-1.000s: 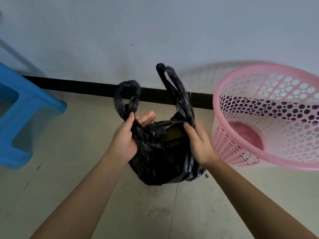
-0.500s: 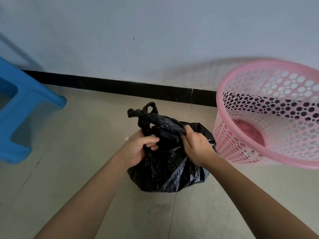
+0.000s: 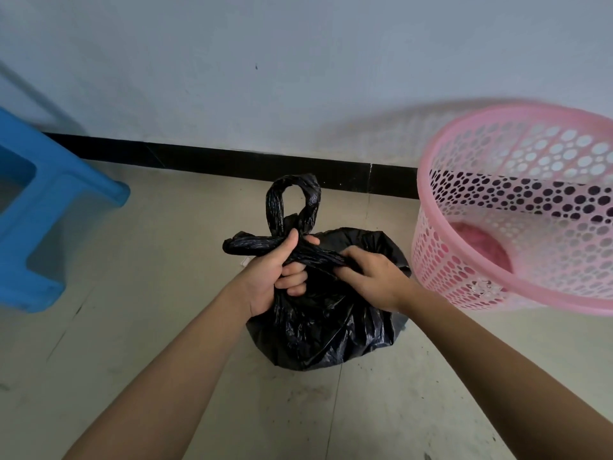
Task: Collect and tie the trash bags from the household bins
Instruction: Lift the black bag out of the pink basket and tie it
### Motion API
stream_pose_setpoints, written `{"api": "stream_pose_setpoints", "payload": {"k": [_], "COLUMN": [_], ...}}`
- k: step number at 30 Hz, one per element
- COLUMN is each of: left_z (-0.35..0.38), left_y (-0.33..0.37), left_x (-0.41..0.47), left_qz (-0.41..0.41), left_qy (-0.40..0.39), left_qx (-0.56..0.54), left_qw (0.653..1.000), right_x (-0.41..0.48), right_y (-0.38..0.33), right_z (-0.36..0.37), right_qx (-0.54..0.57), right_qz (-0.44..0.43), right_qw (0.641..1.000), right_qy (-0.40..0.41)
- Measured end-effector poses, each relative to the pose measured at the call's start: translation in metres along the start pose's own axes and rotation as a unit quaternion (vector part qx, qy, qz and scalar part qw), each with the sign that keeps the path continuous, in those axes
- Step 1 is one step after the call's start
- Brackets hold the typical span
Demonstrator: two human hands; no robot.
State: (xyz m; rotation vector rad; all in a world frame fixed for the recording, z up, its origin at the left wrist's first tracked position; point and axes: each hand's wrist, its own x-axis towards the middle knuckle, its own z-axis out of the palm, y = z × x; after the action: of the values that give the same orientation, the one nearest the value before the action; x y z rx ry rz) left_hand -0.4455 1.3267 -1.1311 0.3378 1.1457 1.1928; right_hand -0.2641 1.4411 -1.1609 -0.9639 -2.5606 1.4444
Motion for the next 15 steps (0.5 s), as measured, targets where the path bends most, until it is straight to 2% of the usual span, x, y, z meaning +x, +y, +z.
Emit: {"api": "stream_pose_setpoints", "payload": {"k": [2,4,6,10,12,15], "left_z": [-0.002,-0.003,-0.002,-0.002,-0.001,-0.001], "left_y": [0.003,0.005,0.007,0.005,0.004,0.006], "left_x": [-0.001,-0.001,-0.002,0.0,0.0,-0.002], "left_qz": [-0.007,-0.019,-0.028,-0.023,-0.029,-0.037], "left_qy": [-0.01,-0.016,-0.022,-0.042,-0.046,-0.043], "left_qx": [0.012,0.023,0.042,0.112,0.129,0.072], "left_qw": [1.0,0.999,0.998,0.993,0.99,0.996], "right_x": [0.001,0.005,0.009,0.024,0.03,0.036], "right_y": [-0.004,-0.01,-0.021,-0.05,-0.065,-0.076], "right_z": [-0.007,-0.015,-0.023,-0.03,-0.034,-0.04], "right_qx": [0.206,0.313,0.344,0.32,0.373,0.449], "right_qz": [0.078,0.087,0.058,0.001,0.013,0.045], "right_qw": [0.975,0.946,0.936,0.946,0.925,0.88], "right_qy": [-0.024,0.012,0.036,0.045,0.075,0.147]}}
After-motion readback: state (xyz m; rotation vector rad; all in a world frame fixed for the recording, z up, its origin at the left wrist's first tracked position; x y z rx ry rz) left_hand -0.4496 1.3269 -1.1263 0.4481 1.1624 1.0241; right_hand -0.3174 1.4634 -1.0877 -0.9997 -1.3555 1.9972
